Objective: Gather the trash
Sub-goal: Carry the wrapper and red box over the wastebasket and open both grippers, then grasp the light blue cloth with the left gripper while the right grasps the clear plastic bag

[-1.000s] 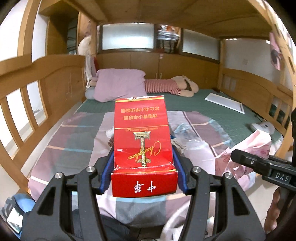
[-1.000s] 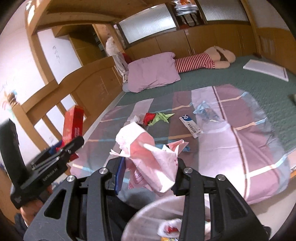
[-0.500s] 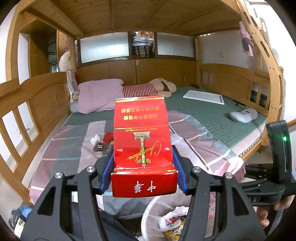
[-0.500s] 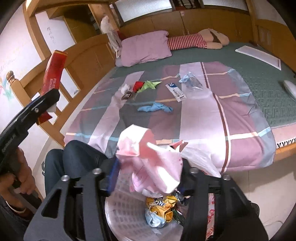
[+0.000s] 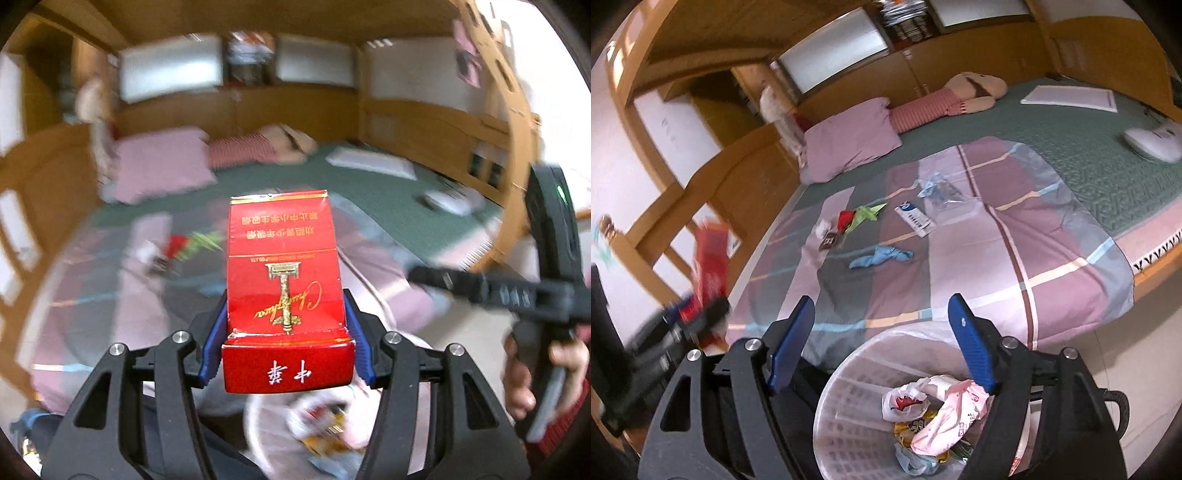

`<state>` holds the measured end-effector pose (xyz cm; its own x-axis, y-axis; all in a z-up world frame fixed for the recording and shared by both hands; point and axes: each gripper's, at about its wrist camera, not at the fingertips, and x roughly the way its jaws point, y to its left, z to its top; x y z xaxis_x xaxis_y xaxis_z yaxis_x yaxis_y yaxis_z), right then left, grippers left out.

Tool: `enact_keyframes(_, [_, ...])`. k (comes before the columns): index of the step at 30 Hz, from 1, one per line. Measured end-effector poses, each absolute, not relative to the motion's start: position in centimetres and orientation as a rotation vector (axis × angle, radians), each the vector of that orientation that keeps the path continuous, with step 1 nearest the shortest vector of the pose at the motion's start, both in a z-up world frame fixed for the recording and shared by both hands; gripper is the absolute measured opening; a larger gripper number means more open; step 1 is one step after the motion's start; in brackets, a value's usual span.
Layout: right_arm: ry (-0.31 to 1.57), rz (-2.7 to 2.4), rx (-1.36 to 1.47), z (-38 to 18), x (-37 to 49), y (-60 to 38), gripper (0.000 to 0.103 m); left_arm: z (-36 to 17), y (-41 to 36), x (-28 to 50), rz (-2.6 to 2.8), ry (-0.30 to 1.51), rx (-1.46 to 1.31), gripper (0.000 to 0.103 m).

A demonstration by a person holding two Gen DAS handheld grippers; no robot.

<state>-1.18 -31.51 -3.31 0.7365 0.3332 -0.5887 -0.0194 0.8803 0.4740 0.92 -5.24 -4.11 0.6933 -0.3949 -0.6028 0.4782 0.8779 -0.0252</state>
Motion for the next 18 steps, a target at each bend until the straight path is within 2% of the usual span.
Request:
enact_keyframes(2, [0.719, 0.182, 0.491, -3.4, -1.1, -32.0, 0.074, -5.7, -6.1, 1.6, -0.586, 0.736, 0.123, 0.058])
enact_keyframes(4, [0.721, 0.168, 0.514, -3.7, -1.1, -32.5, 0.074, -8.4, -7.1, 2.4, -0.679, 0.859, 0.114, 0.067])
enact_keyframes(5, [0.723, 0.163, 0.52, -3.9, -1.1, -32.7, 0.075, -9.4, -7.4, 2.6, -0.686, 0.893, 0.114, 0.078])
enact_keyframes(6, [0.726, 0.156, 0.525, -4.0, -1.0, -32.8, 0.075, -10.7, -7.7, 2.9, -0.677, 0.932, 0.121, 0.082])
enact_keyframes(10, [0.756, 0.133, 0.538, -5.2, -0.4, -33.0, 0.076, -12.9, -7.4, 4.3, -0.669, 1.006, 0.095, 0.085])
enact_keyframes(13, [0.777, 0.125, 0.544, -6.0, 0.1, -33.0, 0.076, -13.6, -6.2, 6.3, -0.611, 0.995, 0.068, 0.086])
enact_keyframes(18, [0.813, 0.098, 0.54, -7.4, 1.1, -33.3, 0.076, -15.7, -3.0, 14.5, -0.39, 0.955, 0.097, 0.085])
